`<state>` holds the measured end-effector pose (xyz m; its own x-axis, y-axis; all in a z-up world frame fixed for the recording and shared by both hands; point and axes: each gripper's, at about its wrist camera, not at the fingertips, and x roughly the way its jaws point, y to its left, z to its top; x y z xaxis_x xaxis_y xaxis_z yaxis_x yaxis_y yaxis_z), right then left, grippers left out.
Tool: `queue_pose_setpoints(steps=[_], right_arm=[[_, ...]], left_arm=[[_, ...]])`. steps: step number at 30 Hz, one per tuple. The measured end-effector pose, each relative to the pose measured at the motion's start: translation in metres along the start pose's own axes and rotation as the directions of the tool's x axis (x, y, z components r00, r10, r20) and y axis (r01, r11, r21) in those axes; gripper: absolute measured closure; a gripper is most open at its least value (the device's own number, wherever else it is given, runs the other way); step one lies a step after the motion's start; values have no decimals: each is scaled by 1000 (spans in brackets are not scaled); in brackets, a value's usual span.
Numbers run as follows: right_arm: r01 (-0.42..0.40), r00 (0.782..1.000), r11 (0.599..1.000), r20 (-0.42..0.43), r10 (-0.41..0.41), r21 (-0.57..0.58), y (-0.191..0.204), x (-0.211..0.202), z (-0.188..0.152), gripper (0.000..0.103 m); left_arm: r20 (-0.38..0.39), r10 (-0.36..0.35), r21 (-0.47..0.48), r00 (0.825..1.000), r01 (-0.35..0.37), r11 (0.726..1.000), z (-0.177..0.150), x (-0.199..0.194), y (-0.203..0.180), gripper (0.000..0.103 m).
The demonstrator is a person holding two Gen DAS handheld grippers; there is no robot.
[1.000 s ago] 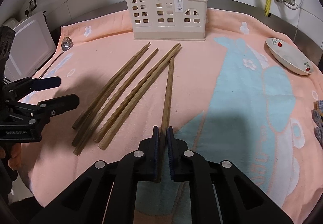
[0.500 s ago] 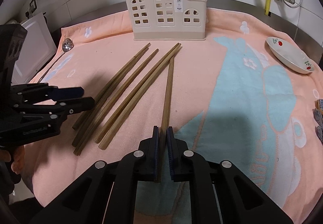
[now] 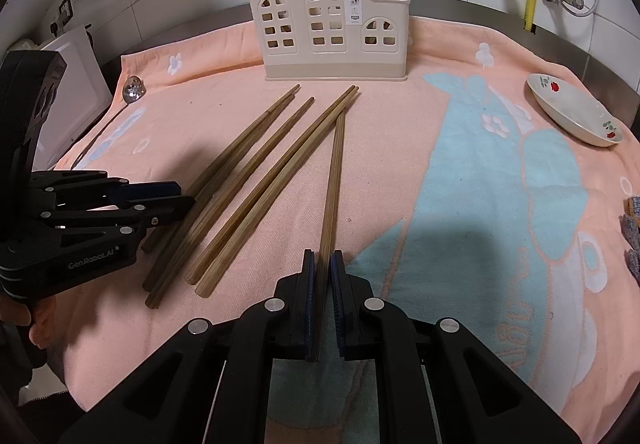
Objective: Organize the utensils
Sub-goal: 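Close the right gripper on a chopstick while the left gripper closes on another, then lift both chopsticks, carry them over the white holder and lower them in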
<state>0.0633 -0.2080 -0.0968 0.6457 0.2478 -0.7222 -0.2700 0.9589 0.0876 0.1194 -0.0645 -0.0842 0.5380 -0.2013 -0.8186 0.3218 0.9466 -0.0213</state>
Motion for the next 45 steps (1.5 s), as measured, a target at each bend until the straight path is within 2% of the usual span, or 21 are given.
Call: queue_pose_setpoints(steps=[5, 10, 21, 28, 34, 40, 45], right_arm=[[2, 1000, 1000, 7, -2, 3, 0, 0, -1, 95], [5, 1000, 1000, 9, -5, 2, -1, 0, 0, 95], [6, 1000, 1000, 11, -6, -2, -1, -1, -2, 95], [8, 1000, 1000, 13, -8, -2, 0, -1, -3, 95], [11, 1000, 1000, 19, -11, -10, 0, -1, -4, 95], [19, 997, 999, 74, -17, -33, 3, -18, 6, 95], [35, 985, 998, 169, -25, -53, 1, -47, 27, 96]], left_arm=[[10, 16, 11, 1000, -16, 1000, 3, 3, -2, 84], [8, 13, 11, 1000, -13, 1000, 4, 3, -1, 94], [-40, -22, -3, 999, 22, 1000, 4, 3, 4, 93], [-100, -63, -27, 993, 61, 998, 12, 8, 11, 93], [-113, -55, 8, 992, 56, 998, 14, 9, 7, 93], [-60, -71, 10, 996, 72, 997, 21, -9, 13, 97], [44, -68, 17, 997, 68, 998, 38, -40, 21, 97]])
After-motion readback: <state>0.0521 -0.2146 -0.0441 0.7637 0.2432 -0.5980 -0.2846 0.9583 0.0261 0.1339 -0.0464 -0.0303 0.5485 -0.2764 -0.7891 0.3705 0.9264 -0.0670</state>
